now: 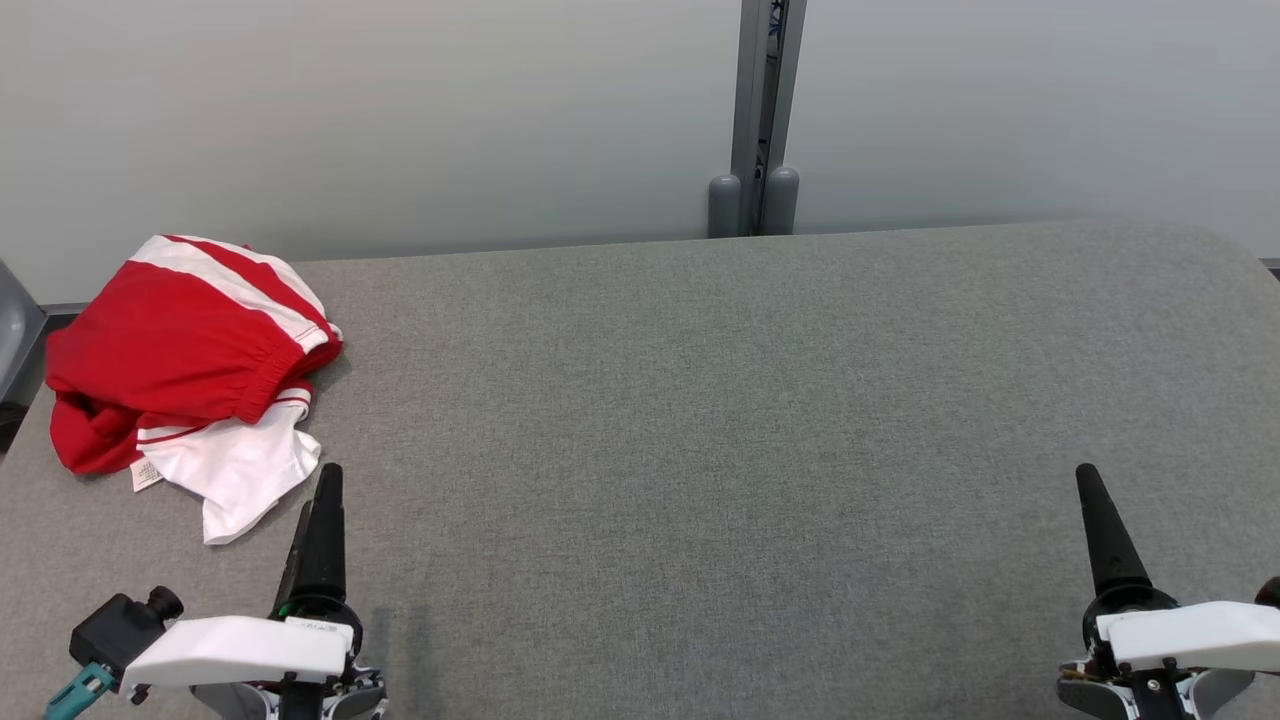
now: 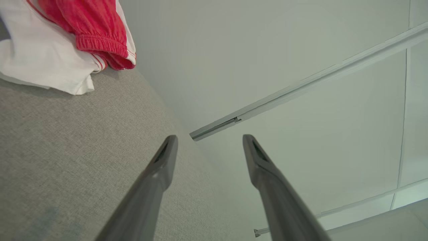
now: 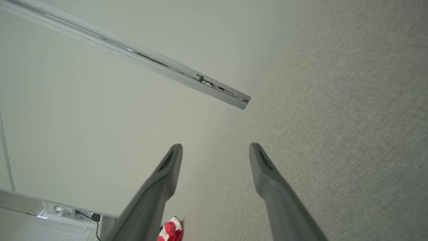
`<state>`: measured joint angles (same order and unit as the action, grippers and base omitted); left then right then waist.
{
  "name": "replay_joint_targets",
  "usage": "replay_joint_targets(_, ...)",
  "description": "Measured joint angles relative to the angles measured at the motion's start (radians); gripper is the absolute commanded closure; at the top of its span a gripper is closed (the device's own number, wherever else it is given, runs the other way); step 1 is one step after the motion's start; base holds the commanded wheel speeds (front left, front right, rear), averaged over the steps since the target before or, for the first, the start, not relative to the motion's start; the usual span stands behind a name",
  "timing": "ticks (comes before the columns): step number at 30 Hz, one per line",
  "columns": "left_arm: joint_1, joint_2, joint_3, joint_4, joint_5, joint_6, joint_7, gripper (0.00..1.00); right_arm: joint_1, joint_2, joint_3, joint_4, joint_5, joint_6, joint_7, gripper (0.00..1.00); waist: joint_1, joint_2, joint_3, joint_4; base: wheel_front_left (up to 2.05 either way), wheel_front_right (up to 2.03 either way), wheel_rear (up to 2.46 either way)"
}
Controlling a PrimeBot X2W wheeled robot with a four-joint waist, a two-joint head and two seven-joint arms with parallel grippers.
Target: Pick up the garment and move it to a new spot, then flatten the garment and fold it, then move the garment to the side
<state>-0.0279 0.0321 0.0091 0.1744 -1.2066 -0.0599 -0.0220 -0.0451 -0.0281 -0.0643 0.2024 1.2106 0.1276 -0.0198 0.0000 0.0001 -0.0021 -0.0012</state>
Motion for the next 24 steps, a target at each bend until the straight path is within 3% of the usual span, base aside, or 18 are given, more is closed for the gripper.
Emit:
replay_joint_targets(12,0.001,0.004,-0.049,-0.019,0.295,0.044,-0.045,0.00,0.015,-0.003,0.043,-0.054,-0.266,0.000,-0.044,0.00,0.0000,0.0000,-0.001,-0.001,0.00,0.00,0.00)
replay_joint_targets(24,0.021,0.006,-0.069,-0.010,0.480,0.061,-0.083,0.00,0.022,-0.007,0.071,-0.042,-0.458,0.000,-0.083,0.00,0.0000,0.0000,-0.004,-0.001,0.00,0.00,0.00)
